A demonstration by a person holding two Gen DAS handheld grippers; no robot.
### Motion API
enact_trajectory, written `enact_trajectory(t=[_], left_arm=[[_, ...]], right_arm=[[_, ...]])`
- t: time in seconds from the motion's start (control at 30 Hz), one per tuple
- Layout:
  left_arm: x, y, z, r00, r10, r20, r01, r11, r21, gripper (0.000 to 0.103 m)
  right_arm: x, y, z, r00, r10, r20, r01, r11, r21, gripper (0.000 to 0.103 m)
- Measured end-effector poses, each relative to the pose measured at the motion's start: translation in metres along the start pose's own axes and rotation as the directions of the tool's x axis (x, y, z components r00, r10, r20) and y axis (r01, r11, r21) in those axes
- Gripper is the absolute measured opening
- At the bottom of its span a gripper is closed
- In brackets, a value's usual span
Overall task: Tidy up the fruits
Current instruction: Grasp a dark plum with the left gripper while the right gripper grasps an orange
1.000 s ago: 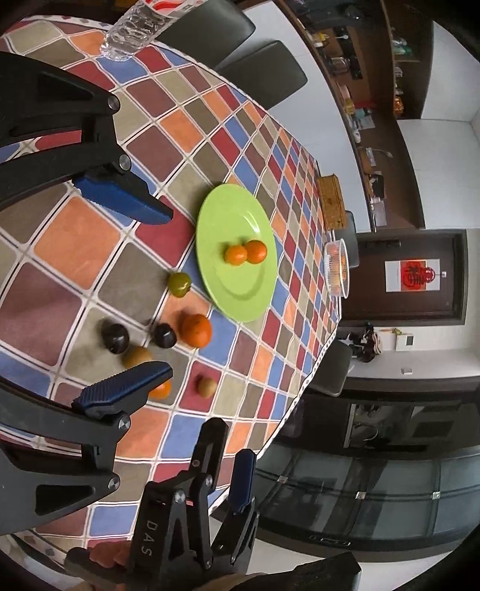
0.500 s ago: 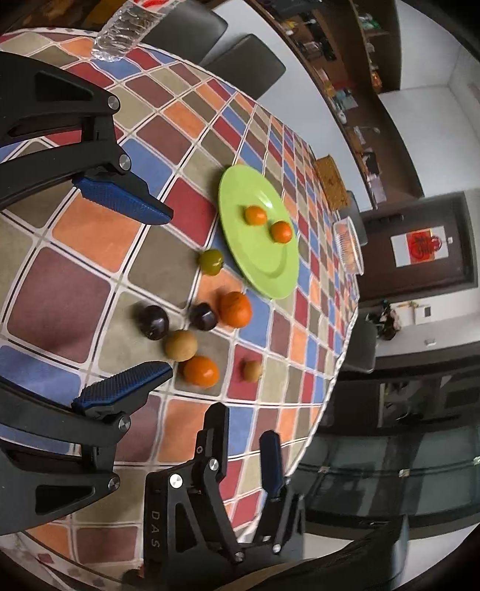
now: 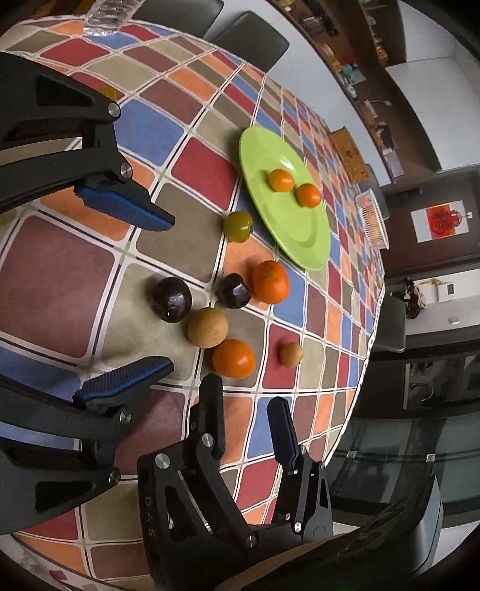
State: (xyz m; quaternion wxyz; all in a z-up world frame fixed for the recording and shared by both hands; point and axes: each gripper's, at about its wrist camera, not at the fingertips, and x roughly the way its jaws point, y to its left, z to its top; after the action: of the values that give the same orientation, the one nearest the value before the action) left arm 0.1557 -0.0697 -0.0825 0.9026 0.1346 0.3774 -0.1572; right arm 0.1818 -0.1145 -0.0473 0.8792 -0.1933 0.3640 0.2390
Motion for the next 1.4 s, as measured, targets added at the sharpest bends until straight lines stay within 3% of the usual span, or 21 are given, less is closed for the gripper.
enact_trajectory(t=[0.53, 0.87, 1.0, 1.4], left_arm=[[0.018, 0.002, 0.005, 0.998, -0.05, -0.039, 0.049, 0.999, -0.019, 0.048], [0.027, 0.006, 0.007, 0.996, -0.065, -0.058, 0.062, 0.997, -0.048, 0.029], [0.028, 0.007, 0.008, 0.996, -0.067, -0.06, 0.064, 0.996, -0.055, 0.029], [0.013, 0.008, 0.014, 0.997, -0.072, -0.024, 0.07, 0.994, -0.08, 0.029]], right_arm=[[0.021, -0.002, 0.002, 0.998, 0.053, -0.026, -0.053, 0.998, -0.028, 0.047], [0.028, -0.002, 0.004, 0.997, 0.07, -0.029, -0.07, 0.997, -0.019, 0.042], [0.029, -0.003, 0.005, 0.996, 0.079, -0.03, -0.079, 0.997, -0.002, 0.037], [0.015, -0.006, 0.004, 0.998, 0.067, -0.015, -0.067, 0.997, 0.045, 0.036]])
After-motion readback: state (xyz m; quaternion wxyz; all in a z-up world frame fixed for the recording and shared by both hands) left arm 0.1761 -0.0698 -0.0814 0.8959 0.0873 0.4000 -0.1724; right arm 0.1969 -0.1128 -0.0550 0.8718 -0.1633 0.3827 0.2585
